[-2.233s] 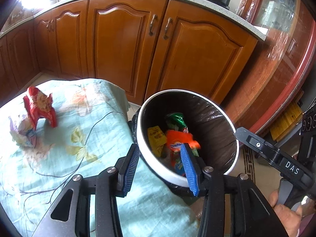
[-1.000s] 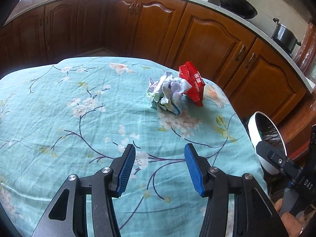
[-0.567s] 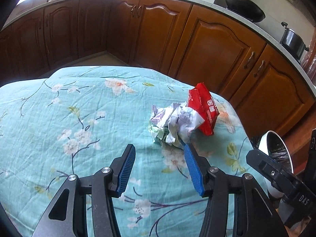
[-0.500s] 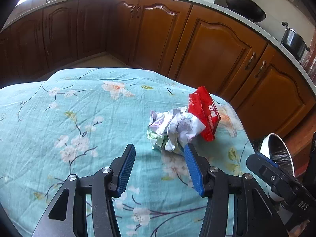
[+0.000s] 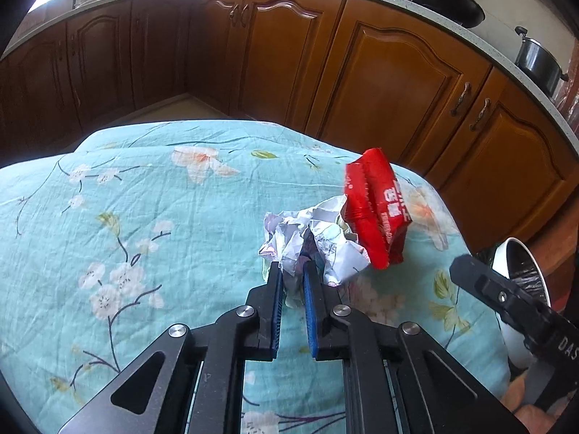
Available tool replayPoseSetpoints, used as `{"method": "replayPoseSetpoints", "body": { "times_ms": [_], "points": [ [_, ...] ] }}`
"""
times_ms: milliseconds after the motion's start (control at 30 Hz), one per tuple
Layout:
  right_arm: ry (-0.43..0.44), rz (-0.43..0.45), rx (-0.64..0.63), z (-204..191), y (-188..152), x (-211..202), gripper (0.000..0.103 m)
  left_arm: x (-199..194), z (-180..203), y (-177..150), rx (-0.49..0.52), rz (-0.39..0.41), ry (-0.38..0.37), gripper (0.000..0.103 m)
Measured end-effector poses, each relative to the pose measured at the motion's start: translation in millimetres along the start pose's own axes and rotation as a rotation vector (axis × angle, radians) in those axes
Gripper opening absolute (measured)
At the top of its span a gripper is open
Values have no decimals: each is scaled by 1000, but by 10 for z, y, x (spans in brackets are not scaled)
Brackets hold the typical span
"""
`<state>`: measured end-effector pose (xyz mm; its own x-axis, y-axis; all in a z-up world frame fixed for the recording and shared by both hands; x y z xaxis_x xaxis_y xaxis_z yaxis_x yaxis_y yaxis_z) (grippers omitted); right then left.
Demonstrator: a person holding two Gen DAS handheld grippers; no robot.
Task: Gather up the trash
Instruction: 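Grasp the crumpled white paper with the left tool while the right tool grasps the red snack bag, then carry the paper and red bag over the bin and open both tools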
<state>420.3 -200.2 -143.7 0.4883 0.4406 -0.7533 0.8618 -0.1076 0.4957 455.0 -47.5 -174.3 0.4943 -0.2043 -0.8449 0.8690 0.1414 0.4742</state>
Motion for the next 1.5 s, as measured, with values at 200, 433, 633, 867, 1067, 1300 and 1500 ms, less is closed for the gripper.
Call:
{"method": "replayPoseSetpoints", "body": {
  "times_ms": [200, 433, 633, 867, 1067, 1300, 1500],
  "points": [
    [22, 13, -52, -262, 152, 113, 66, -203, -218, -171, -41, 20, -3, 9],
    [-32, -12, -183, -554, 249, 421, 66, -412, -546, -306, -105, 47, 22, 9],
    [-100, -72, -230, -494, 194, 717, 38, -447, -622, -396, -118, 39, 44, 9],
    [-96, -65, -244, -580, 118, 590, 9, -479, -512, -431, -103, 41, 37, 9],
    [-37, -42, -174, -479, -17, 260, 8, -551, -322, -488, -66, 48, 11, 9],
    [-13, 4, -85, -208, -306, -272, 8, -643, 43, -626, 2, 51, -34, 9],
    [-27, 67, -27, 2, -486, -706, 8, -748, 419, -754, 67, 48, -66, 9]
  ]
}}
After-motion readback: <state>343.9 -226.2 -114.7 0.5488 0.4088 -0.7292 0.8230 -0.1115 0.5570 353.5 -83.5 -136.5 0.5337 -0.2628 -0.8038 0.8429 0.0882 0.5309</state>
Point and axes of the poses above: each gripper's, at about its wrist camera, not at the fingertips, and x roughly the way its jaws point, z to its right, y to its top, the point moved 9 cm from there along x, roughly the way its jaws point, and after that the axes turned 9 degrees about -z, right-handed, at the moved point
